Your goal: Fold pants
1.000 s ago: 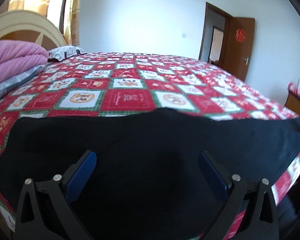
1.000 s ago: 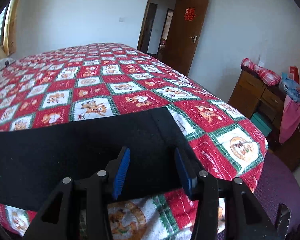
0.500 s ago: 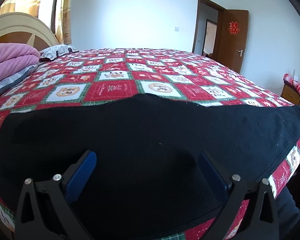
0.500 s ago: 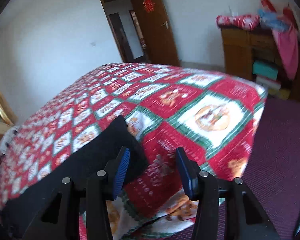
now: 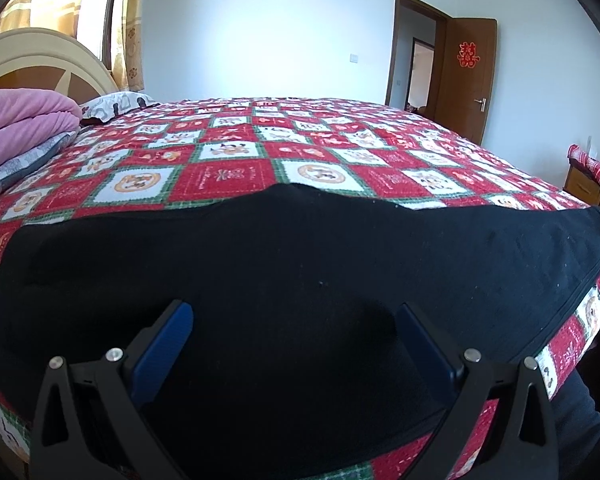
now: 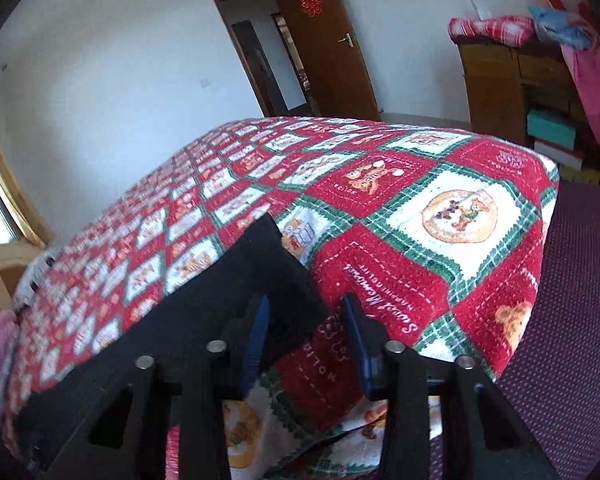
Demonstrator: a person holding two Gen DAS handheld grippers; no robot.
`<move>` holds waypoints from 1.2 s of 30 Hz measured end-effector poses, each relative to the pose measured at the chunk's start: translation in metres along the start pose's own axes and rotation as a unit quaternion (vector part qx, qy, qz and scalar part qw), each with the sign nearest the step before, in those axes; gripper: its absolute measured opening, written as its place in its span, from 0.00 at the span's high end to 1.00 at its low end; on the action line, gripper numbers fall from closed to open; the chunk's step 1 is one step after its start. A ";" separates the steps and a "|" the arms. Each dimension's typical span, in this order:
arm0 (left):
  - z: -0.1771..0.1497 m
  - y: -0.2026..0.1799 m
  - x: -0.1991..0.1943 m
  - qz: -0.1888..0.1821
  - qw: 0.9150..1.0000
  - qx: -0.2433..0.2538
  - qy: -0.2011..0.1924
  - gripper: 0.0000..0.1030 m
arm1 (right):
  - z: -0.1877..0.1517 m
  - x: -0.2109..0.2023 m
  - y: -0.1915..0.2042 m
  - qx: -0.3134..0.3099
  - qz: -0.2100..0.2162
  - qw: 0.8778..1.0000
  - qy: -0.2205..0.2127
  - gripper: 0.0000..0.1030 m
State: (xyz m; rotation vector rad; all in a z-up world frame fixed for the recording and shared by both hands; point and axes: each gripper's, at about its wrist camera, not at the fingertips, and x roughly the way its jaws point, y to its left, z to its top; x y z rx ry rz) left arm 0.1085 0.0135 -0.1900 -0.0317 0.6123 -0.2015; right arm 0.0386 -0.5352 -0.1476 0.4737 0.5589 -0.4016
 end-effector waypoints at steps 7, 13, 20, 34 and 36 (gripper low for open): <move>0.000 0.000 0.000 0.000 1.000 0.000 -0.001 0.00 | 0.002 -0.013 0.010 -0.028 0.006 0.999 -0.025 0.89; 0.000 0.001 0.000 -0.003 1.000 -0.003 -0.002 0.00 | 0.004 -0.019 0.002 0.001 0.030 0.999 -0.039 0.90; 0.000 0.002 0.000 -0.005 1.000 -0.005 -0.002 0.00 | 0.006 -0.022 0.011 0.003 0.062 0.997 -0.048 0.90; 0.000 0.014 -0.003 0.017 0.999 -0.032 0.001 0.00 | 0.003 -0.047 0.062 -0.089 0.079 0.988 -0.095 0.90; 0.000 0.015 -0.003 0.018 0.999 -0.030 0.001 0.00 | 0.001 -0.050 0.071 -0.108 0.083 0.985 -0.102 0.90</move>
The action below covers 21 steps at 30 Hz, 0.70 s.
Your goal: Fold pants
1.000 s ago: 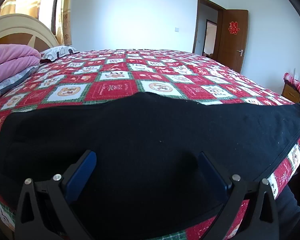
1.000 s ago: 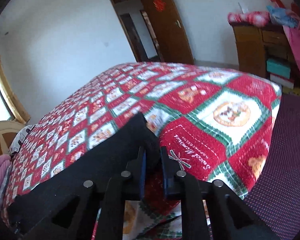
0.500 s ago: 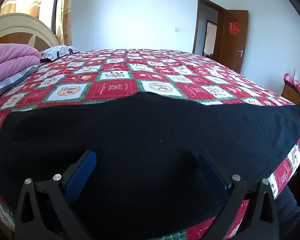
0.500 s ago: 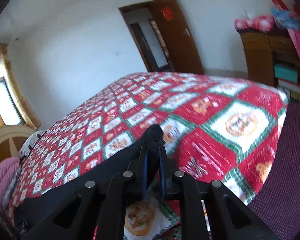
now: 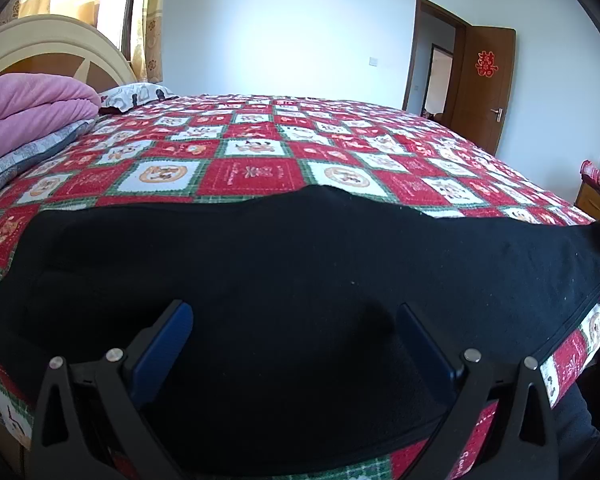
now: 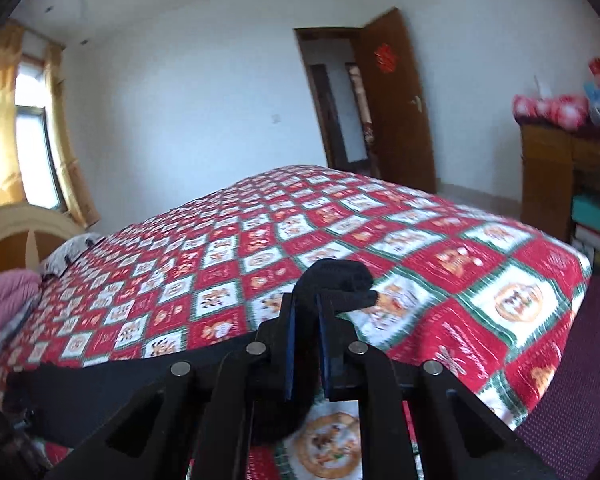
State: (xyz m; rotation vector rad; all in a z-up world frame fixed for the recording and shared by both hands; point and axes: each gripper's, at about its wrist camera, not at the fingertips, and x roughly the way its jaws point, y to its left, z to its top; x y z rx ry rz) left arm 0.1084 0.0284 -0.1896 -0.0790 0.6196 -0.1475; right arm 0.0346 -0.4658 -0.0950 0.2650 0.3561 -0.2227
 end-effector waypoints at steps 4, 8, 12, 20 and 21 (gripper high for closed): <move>0.000 0.000 0.000 0.000 1.000 0.000 0.000 0.00 | 0.002 0.001 0.019 -0.026 0.010 1.000 -0.004 0.90; 0.000 0.000 0.000 -0.001 1.000 -0.001 0.000 0.00 | 0.005 0.005 0.037 -0.044 0.027 0.999 -0.002 0.90; 0.001 0.001 -0.003 -0.003 1.000 -0.007 -0.005 0.00 | 0.006 0.008 0.052 -0.054 0.045 0.998 0.000 0.91; 0.000 0.026 -0.008 0.030 0.999 -0.037 -0.002 0.00 | 0.001 0.015 0.099 -0.089 0.100 0.991 0.010 0.91; 0.000 0.027 -0.007 0.029 0.999 -0.036 0.000 0.00 | 0.001 0.016 0.104 -0.092 0.106 0.990 0.012 0.91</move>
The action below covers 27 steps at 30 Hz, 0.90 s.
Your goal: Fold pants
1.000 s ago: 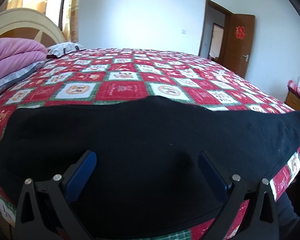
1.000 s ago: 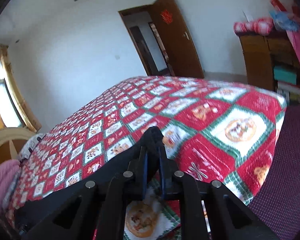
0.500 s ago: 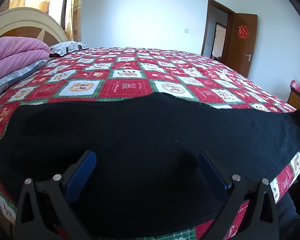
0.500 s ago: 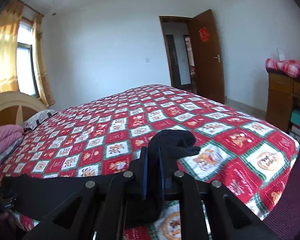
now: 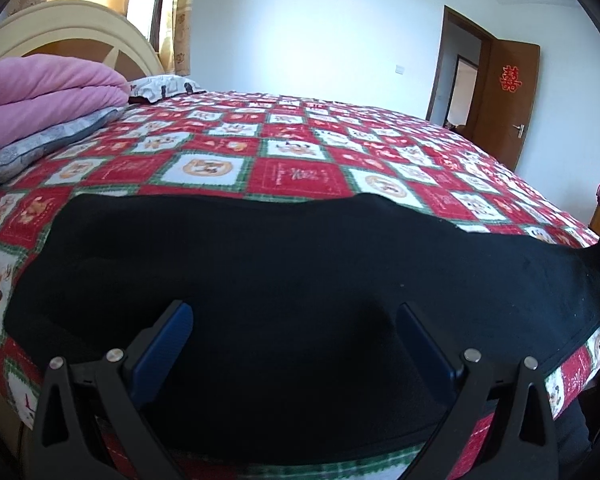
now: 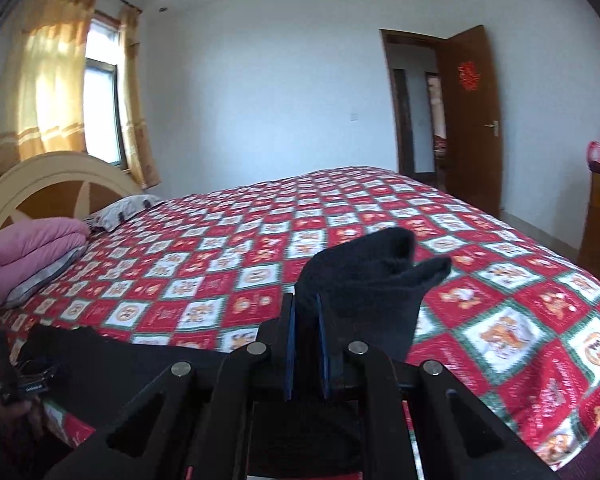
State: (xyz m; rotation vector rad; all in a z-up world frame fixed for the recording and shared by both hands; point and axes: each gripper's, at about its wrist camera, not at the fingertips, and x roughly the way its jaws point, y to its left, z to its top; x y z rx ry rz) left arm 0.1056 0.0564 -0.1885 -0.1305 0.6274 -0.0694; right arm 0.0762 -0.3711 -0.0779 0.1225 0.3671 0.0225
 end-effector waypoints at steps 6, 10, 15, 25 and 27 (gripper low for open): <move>0.001 0.005 -0.002 -0.005 1.000 0.001 0.002 0.01 | -0.002 0.014 0.030 -0.015 0.037 0.999 0.012 0.91; 0.001 0.011 -0.001 0.000 1.000 0.002 0.005 0.01 | -0.007 0.025 0.050 -0.025 0.060 0.998 0.023 0.91; 0.000 0.013 -0.001 0.004 1.000 0.008 0.009 0.06 | -0.016 0.036 0.070 -0.033 0.085 0.995 0.038 0.91; 0.001 0.018 -0.003 0.009 1.000 0.004 0.013 0.09 | -0.031 0.047 0.115 -0.052 0.126 0.989 0.059 0.91; 0.001 0.018 -0.003 0.008 1.000 0.004 0.011 0.09 | -0.035 0.049 0.123 -0.057 0.133 0.987 0.064 0.91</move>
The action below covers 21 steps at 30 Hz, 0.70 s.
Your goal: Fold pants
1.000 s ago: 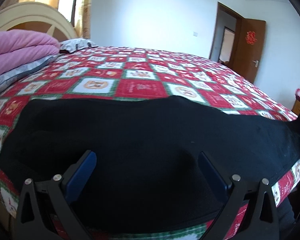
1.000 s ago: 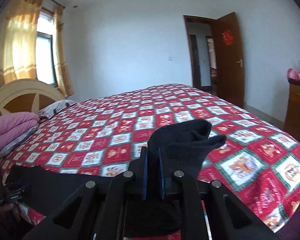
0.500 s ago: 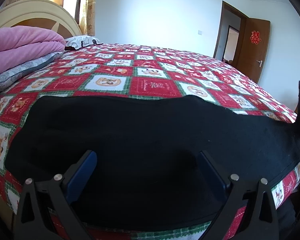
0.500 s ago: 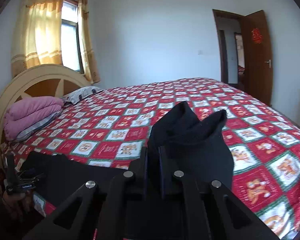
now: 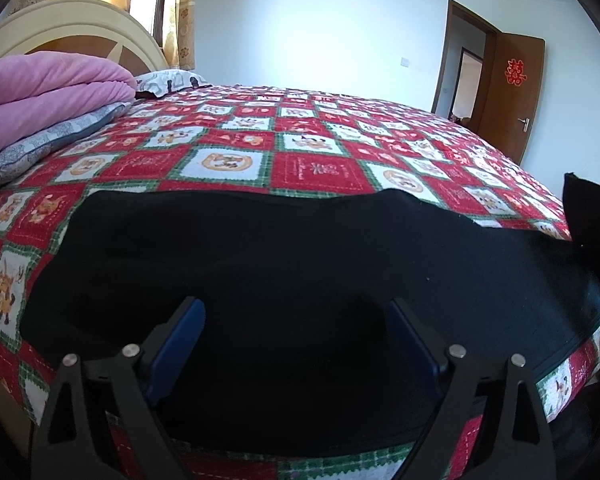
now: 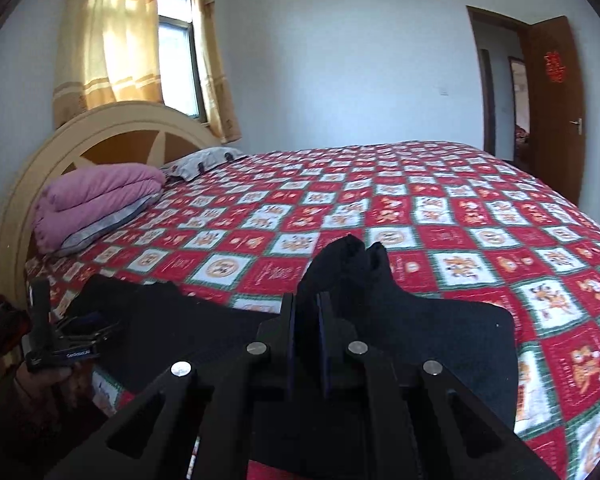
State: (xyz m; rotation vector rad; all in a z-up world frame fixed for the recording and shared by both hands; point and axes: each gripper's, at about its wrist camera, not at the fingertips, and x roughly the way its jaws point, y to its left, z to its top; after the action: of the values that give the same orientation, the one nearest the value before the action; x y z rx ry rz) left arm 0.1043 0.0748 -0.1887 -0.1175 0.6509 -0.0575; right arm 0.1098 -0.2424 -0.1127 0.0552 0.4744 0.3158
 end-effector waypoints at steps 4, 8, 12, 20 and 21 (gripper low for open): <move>0.000 0.002 0.000 -0.003 1.000 -0.002 -0.001 0.09 | -0.006 0.010 0.017 -0.011 0.014 1.000 0.012 0.91; 0.000 0.002 0.000 -0.003 1.000 -0.002 -0.001 0.09 | -0.013 0.020 0.032 -0.022 0.024 0.999 0.022 0.91; 0.000 0.002 0.000 -0.003 1.000 -0.003 -0.001 0.09 | -0.019 0.027 0.046 -0.038 0.029 0.998 0.029 0.91; 0.000 0.002 0.000 -0.002 1.000 -0.002 -0.002 0.09 | -0.030 0.039 0.060 -0.052 0.037 0.997 0.048 0.91; 0.000 0.002 0.000 -0.002 1.000 -0.002 -0.002 0.09 | -0.031 0.040 0.061 -0.053 0.037 0.997 0.050 0.91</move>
State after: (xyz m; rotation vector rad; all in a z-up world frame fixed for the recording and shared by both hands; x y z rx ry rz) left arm 0.1040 0.0764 -0.1888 -0.1223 0.6478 -0.0593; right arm 0.1113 -0.1724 -0.1501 -0.0471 0.5546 0.4182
